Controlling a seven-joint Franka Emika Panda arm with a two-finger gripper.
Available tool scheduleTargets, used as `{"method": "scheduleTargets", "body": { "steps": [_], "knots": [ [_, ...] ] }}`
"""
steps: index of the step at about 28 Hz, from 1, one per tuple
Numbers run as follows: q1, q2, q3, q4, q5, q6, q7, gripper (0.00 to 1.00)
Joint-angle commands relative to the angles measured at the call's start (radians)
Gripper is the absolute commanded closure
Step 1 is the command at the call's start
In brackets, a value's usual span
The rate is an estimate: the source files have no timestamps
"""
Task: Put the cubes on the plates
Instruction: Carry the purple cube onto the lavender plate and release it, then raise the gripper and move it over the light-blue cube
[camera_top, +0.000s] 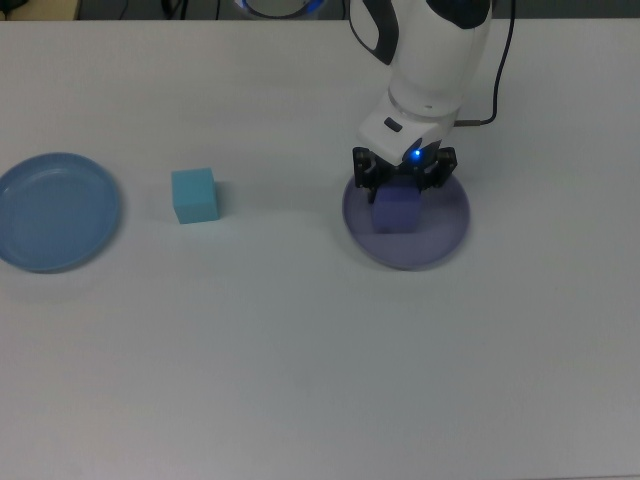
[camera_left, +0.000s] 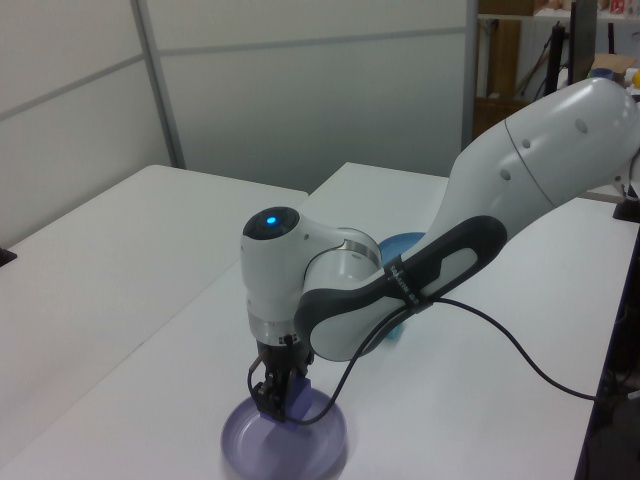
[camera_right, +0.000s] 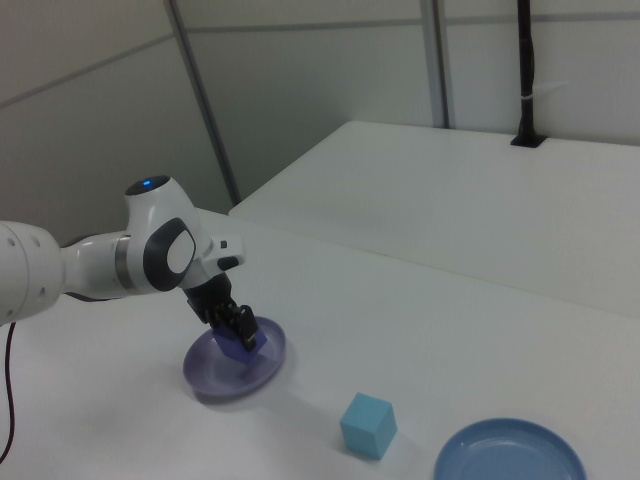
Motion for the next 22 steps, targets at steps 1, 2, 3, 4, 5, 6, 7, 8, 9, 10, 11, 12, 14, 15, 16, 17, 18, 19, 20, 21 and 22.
{"method": "scheduleTargets", "body": {
  "steps": [1, 2, 3, 4, 5, 6, 7, 8, 9, 10, 11, 12, 14, 15, 16, 17, 18, 19, 20, 21, 22],
  "knots": [
    [0.019, -0.001, -0.001, 0.013, -0.046, -0.048, 0.023, 0.00],
    [0.025, -0.001, -0.001, 0.013, -0.049, -0.050, 0.025, 0.00],
    [0.028, -0.001, -0.001, 0.013, -0.049, -0.050, 0.025, 0.00],
    [0.032, -0.004, -0.001, 0.013, -0.049, -0.052, 0.026, 0.00],
    [0.032, -0.007, -0.001, 0.013, -0.049, -0.053, 0.026, 0.00],
    [0.032, -0.009, -0.001, 0.013, -0.047, -0.053, 0.028, 0.00],
    [0.032, -0.015, -0.001, 0.013, -0.046, -0.058, 0.031, 0.00],
    [0.033, -0.022, -0.004, 0.016, -0.037, -0.064, 0.040, 0.00],
    [0.036, -0.031, -0.004, 0.022, -0.035, -0.082, 0.063, 0.00],
    [0.035, -0.036, -0.006, 0.022, -0.035, -0.087, 0.074, 0.00],
    [0.035, -0.044, -0.006, 0.024, -0.033, -0.088, 0.083, 0.00],
    [0.033, -0.056, -0.006, 0.024, -0.033, -0.091, 0.086, 0.00],
    [0.024, -0.091, -0.007, 0.024, -0.029, -0.134, 0.088, 0.00],
    [0.021, -0.102, -0.009, 0.025, -0.026, -0.154, 0.088, 0.00],
    [0.019, -0.111, -0.012, 0.028, -0.021, -0.171, 0.088, 0.00],
    [0.015, -0.119, -0.013, 0.039, -0.015, -0.185, 0.088, 0.00],
    [0.006, -0.125, -0.013, 0.045, -0.007, -0.200, 0.086, 0.00],
    [-0.008, -0.130, -0.013, 0.051, 0.003, -0.214, 0.086, 0.00],
    [-0.046, -0.140, -0.013, 0.064, 0.023, -0.237, 0.075, 0.00],
    [-0.065, -0.145, -0.013, 0.071, 0.033, -0.246, 0.074, 0.00],
    [-0.083, -0.145, -0.013, 0.074, 0.040, -0.252, 0.071, 0.00]
  ]
}}
